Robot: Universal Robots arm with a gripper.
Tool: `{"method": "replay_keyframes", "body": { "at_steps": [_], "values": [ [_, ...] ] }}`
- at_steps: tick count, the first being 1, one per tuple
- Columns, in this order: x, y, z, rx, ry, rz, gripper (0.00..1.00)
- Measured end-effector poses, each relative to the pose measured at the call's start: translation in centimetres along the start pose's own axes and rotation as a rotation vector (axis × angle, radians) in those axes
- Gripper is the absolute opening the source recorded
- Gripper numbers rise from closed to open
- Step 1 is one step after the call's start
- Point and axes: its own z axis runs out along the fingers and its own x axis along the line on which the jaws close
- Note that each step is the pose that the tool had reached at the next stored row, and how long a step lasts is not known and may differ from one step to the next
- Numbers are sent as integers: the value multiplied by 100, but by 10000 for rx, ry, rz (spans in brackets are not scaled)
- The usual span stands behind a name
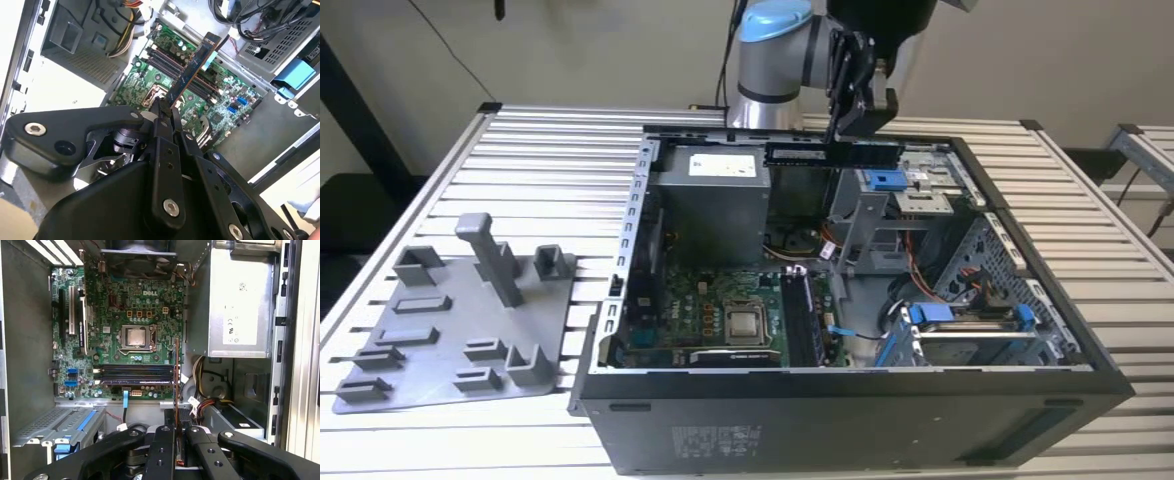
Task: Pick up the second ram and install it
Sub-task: 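Insert the second ram into the second slot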
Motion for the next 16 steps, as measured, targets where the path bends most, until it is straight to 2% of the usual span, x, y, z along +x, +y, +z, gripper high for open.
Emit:
{"method": "replay_keyframes", "body": {
  "at_steps": [7,16],
  "values": [
    [-2,0,1,12,-4,188,14],
    [-1,0,3,87,-23,1390,14]
  ]
}}
